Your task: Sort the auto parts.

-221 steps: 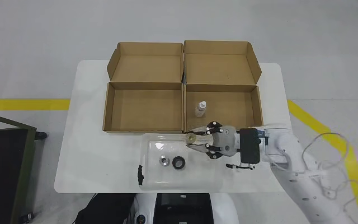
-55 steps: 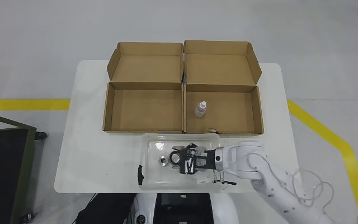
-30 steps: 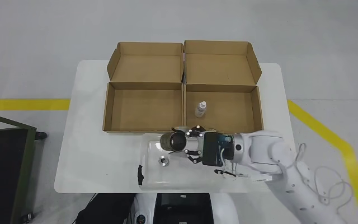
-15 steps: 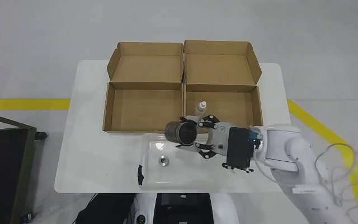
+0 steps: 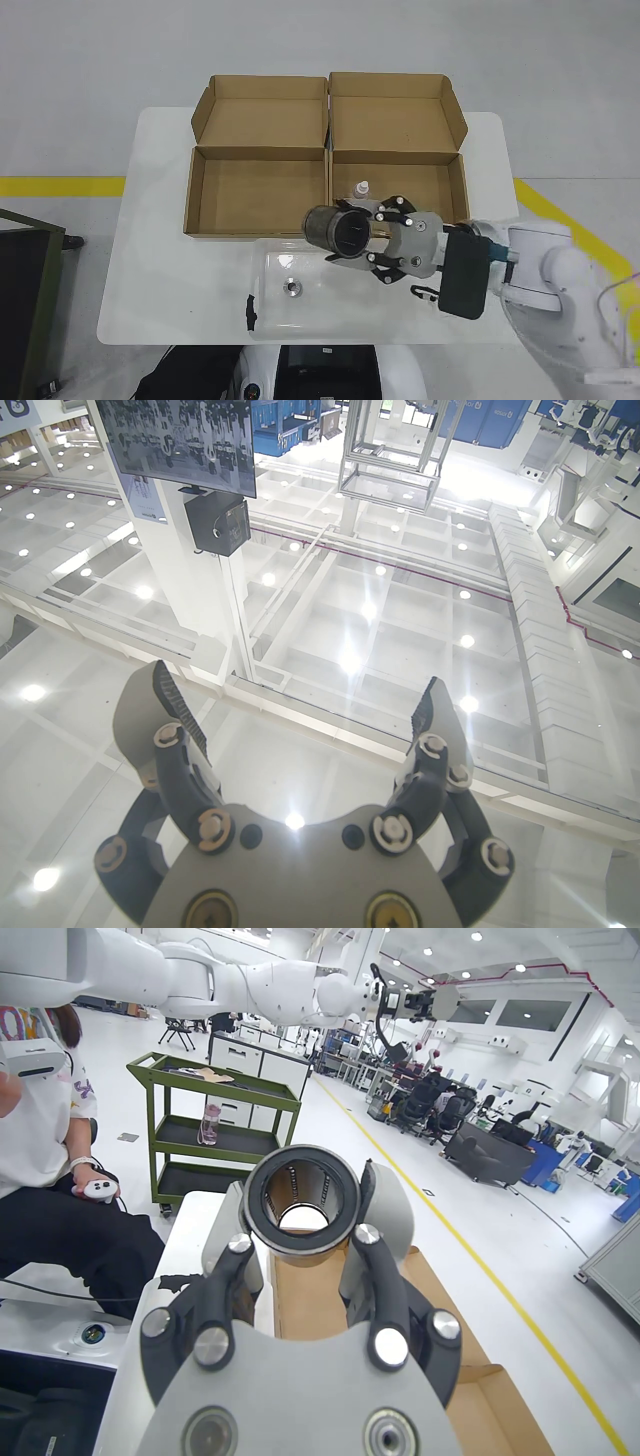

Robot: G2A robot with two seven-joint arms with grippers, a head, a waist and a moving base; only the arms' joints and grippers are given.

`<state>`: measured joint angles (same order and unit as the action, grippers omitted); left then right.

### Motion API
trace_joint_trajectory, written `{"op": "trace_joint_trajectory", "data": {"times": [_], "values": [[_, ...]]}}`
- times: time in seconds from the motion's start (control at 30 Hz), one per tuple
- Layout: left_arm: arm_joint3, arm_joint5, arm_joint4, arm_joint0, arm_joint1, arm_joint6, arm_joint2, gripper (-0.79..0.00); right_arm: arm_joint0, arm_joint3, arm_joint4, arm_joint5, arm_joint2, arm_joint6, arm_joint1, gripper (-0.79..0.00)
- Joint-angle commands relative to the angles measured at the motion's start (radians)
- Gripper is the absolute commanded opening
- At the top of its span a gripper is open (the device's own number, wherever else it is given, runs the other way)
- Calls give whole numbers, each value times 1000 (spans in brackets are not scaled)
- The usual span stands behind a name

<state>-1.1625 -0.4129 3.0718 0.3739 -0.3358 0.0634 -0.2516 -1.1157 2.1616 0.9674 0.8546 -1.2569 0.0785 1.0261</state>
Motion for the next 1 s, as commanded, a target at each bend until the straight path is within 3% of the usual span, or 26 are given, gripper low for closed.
{"op": "trace_joint_trajectory", "data": {"times": [0.0,0.43,0.97], "values": [[0,0,0,0,0,0,0,0,-12,6,1,3,-16,-10,-1,-785],[0,0,0,0,0,0,0,0,0,-38,100,67,-8,-139,4,-785],[0,0,0,0,0,0,0,0,102,-221,118,62,206,-65,36,-785]]}}
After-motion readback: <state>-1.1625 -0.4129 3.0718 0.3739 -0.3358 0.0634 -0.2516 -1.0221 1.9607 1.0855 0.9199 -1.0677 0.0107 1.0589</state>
